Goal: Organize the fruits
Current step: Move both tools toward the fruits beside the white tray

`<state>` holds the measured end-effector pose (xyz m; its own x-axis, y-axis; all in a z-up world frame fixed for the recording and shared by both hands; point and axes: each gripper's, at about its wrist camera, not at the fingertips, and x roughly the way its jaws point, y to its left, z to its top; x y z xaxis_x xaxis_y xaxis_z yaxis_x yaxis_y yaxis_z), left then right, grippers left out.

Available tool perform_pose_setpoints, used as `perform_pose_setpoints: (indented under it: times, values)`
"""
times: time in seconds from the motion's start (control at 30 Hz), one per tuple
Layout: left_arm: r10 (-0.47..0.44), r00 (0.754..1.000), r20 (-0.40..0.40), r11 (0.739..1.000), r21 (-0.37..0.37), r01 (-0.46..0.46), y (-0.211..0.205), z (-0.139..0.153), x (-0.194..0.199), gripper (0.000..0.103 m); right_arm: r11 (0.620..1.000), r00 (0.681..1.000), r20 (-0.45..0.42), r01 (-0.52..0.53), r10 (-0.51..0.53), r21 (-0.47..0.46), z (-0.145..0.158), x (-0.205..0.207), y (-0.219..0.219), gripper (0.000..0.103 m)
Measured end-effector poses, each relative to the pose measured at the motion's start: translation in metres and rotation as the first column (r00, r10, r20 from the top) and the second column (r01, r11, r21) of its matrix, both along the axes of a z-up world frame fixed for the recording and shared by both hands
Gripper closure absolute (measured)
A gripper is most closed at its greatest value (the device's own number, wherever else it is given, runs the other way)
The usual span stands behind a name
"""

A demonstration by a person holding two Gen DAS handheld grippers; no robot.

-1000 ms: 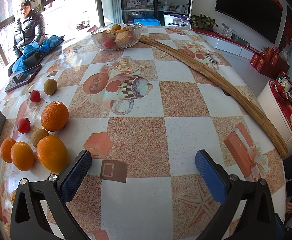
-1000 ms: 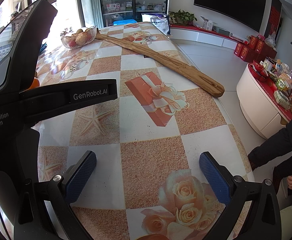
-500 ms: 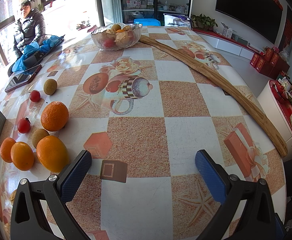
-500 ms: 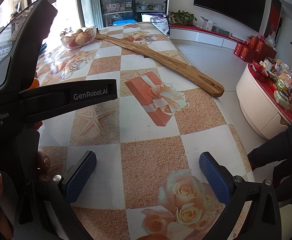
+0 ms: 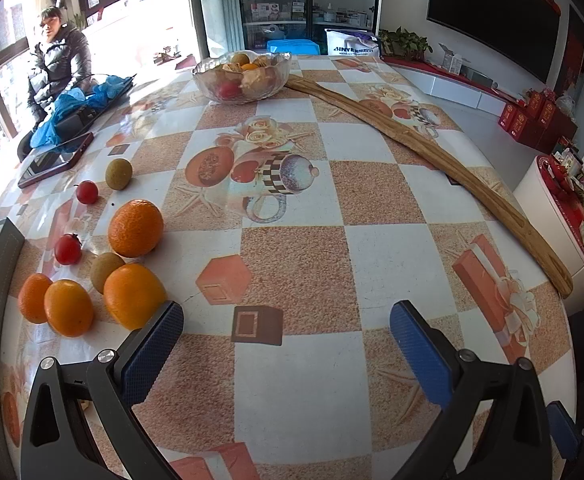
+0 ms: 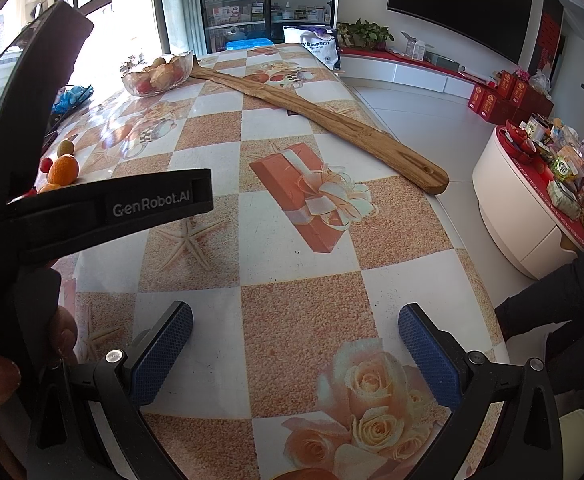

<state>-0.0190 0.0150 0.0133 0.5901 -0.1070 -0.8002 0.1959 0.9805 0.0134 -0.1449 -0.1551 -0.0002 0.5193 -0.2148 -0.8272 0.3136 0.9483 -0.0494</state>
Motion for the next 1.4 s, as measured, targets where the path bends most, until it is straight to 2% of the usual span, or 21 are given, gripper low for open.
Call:
perform_pose_setpoints:
  times: [0.13, 0.23, 0.33, 0.4, 0.5, 0.6, 0.67, 0.73, 0.8, 0.97, 1.2, 1.27, 1.3, 1.33, 1.37, 1.4]
  values:
    - [-0.042, 0.994, 0.097, 0.999, 0.012, 0.041, 0.025, 0.033, -0.032, 0.0, 1.0, 1.0, 0.0, 0.0, 0.0, -0.001, 0.0, 0.0, 0.0, 0.0]
    - [-0.051, 0.997, 0.062, 0.998, -0.029, 0.053, 0.061, 0.045, -0.053, 0.0, 1.0, 1.0, -0.002, 0.001, -0.001, 0.0, 0.0, 0.0, 0.0, 0.0]
    - [0.0, 1.0, -0.005, 1.0, -0.027, -0.001, 0.107, 0.038, -0.07, 0.0, 1.0, 0.999, -0.043, -0.017, 0.017, 0.012, 0.002, 0.001, 0.0, 0.0]
    - [0.036, 0.999, -0.012, 0.999, -0.018, -0.036, 0.133, 0.03, -0.081, 0.0, 0.998, 0.996, -0.071, -0.047, 0.05, 0.047, 0.005, 0.001, 0.005, 0.0]
    - [0.077, 0.997, -0.009, 0.997, 0.027, -0.077, 0.155, 0.018, -0.086, 0.0, 0.986, 0.99, -0.036, -0.128, 0.133, 0.107, 0.018, 0.0, 0.024, 0.0]
    - [0.089, 0.995, -0.041, 0.996, 0.02, -0.088, 0.162, 0.006, -0.079, 0.0, 0.971, 0.973, -0.039, -0.221, 0.226, 0.091, 0.027, 0.009, 0.052, 0.0]
    - [0.092, 0.994, -0.052, 0.995, 0.041, -0.09, 0.161, -0.003, -0.073, 0.0, 0.963, 0.964, -0.046, -0.258, 0.261, 0.073, 0.03, 0.016, 0.066, 0.0]
    - [0.094, 0.993, -0.07, 0.995, 0.049, -0.091, 0.16, -0.011, -0.069, 0.0, 0.958, 0.958, -0.052, -0.277, 0.281, 0.074, 0.03, 0.023, 0.075, 0.0]
    - [0.104, 0.992, -0.073, 0.995, 0.014, -0.103, 0.164, -0.011, -0.068, 0.0, 0.952, 0.954, -0.052, -0.289, 0.295, 0.098, 0.03, 0.033, 0.081, 0.0]
    - [0.108, 0.992, -0.07, 0.994, 0.016, -0.108, 0.166, -0.011, -0.065, 0.0, 0.939, 0.945, -0.074, -0.302, 0.317, 0.165, 0.019, 0.073, 0.095, 0.0]
    - [0.11, 0.989, -0.094, 0.994, 0.012, -0.109, 0.167, -0.011, -0.065, 0.002, 0.918, 0.927, -0.082, -0.345, 0.366, 0.198, 0.007, 0.12, 0.128, 0.0]
    - [0.108, 0.99, -0.088, 0.994, 0.014, -0.107, 0.164, -0.009, -0.066, 0.01, 0.911, 0.919, -0.087, -0.362, 0.384, 0.197, 0.002, 0.13, 0.138, 0.0]
    - [0.105, 0.991, -0.082, 0.994, 0.015, -0.104, 0.163, -0.007, -0.068, 0.02, 0.911, 0.917, -0.086, -0.369, 0.389, 0.186, 0.001, 0.134, 0.143, 0.0]
    - [0.102, 0.992, -0.076, 0.995, 0.012, -0.102, 0.162, -0.005, -0.069, 0.035, 0.911, 0.916, -0.082, -0.375, 0.393, 0.172, 0.0, 0.137, 0.147, 0.006]
    - [0.099, 0.993, -0.07, 0.995, 0.01, -0.099, 0.162, -0.003, -0.071, 0.044, 0.912, 0.915, -0.077, -0.381, 0.395, 0.153, 0.0, 0.138, 0.15, 0.021]
    - [0.092, 0.993, -0.07, 0.996, -0.003, -0.092, 0.162, -0.002, -0.072, 0.068, 0.913, 0.914, -0.076, -0.389, 0.399, 0.122, 0.002, 0.139, 0.154, 0.031]
